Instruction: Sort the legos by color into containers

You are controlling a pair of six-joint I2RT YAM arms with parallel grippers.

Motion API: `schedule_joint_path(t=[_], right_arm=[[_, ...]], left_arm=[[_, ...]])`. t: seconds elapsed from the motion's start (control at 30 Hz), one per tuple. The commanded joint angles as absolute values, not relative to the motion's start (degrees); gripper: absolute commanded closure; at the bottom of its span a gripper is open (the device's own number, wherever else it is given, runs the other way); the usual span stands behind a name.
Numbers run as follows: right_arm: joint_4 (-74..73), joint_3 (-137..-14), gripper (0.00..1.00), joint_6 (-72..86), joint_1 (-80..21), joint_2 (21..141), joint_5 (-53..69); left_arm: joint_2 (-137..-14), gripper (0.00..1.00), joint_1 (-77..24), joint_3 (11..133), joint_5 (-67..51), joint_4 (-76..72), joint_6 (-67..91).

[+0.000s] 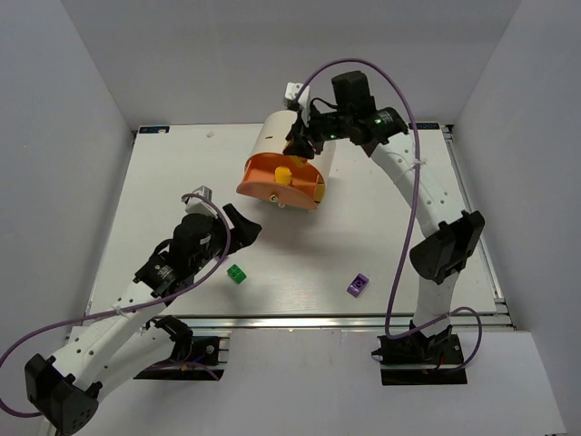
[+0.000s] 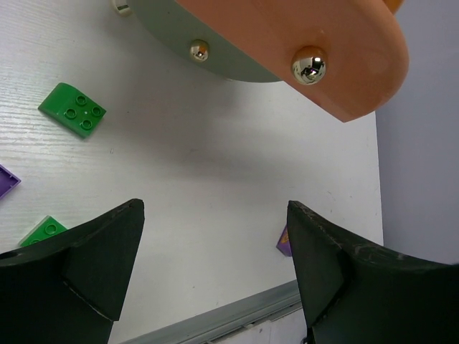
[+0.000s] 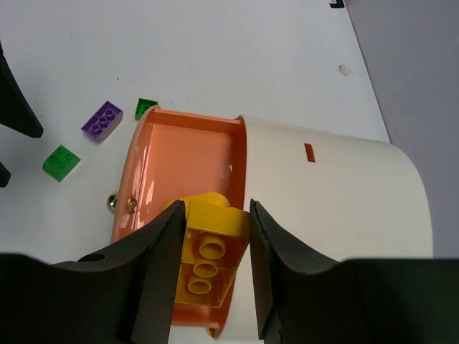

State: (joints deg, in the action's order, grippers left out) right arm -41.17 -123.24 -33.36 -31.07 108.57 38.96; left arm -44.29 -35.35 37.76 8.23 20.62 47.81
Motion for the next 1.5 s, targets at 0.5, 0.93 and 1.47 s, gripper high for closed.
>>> schedule_joint_path(t=[0.5, 0.93, 1.47], right_arm=[[-37.71, -118.12, 0.31, -32.26, -33.84, 106.88, 33.57], [-25.94, -104.78, 0.82, -13.71, -26.46, 92.57, 23.73], [-20.48, -88.16, 0.81, -12.83, -18.64, 85.43, 26.1]], left_arm=[[-56.41, 0.14, -35.16, 46.22, 6.95, 12.92, 43.6], [-74.09, 0.35, -35.16, 57.48, 8.52, 9.93, 38.85], [-85.69, 0.32, -34.63, 65.39, 16.43, -1.39, 35.69]])
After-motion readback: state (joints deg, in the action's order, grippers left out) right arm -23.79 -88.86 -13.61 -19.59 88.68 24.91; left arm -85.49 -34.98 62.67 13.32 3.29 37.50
